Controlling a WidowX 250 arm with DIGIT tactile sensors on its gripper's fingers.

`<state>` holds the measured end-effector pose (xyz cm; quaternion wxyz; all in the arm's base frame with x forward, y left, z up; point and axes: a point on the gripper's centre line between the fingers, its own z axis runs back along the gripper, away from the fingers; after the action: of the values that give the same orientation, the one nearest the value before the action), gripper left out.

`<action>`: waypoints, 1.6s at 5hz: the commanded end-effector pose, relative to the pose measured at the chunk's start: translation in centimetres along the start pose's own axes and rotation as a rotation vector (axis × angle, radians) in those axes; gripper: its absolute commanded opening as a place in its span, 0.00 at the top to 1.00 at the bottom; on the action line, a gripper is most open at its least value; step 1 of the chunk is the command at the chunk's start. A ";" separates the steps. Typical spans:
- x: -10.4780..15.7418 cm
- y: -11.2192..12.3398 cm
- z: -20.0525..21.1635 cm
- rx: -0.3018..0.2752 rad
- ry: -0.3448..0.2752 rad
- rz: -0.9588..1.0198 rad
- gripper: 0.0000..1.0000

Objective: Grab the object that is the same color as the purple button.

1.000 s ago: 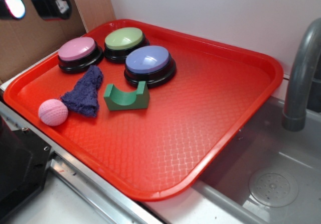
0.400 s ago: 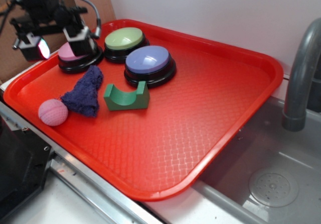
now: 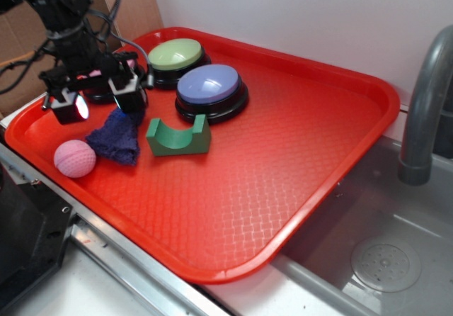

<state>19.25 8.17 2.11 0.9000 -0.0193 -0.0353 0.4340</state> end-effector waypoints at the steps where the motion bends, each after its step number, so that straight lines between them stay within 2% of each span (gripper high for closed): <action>1: -0.1 -0.2 -0.2 -0.032 -0.030 -0.008 0.00; 2: -0.5 -0.8 -0.7 -0.030 -0.043 -0.001 1.00; 3: -1.0 -1.8 -1.2 -0.021 -0.036 -0.020 1.00; 6: -1.4 -2.2 -0.4 -0.023 -0.054 -0.037 1.00; 8: -2.5 -2.2 6.3 -0.022 -0.137 -0.151 1.00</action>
<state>18.49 4.44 7.09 0.9266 0.0070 -0.0739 0.3687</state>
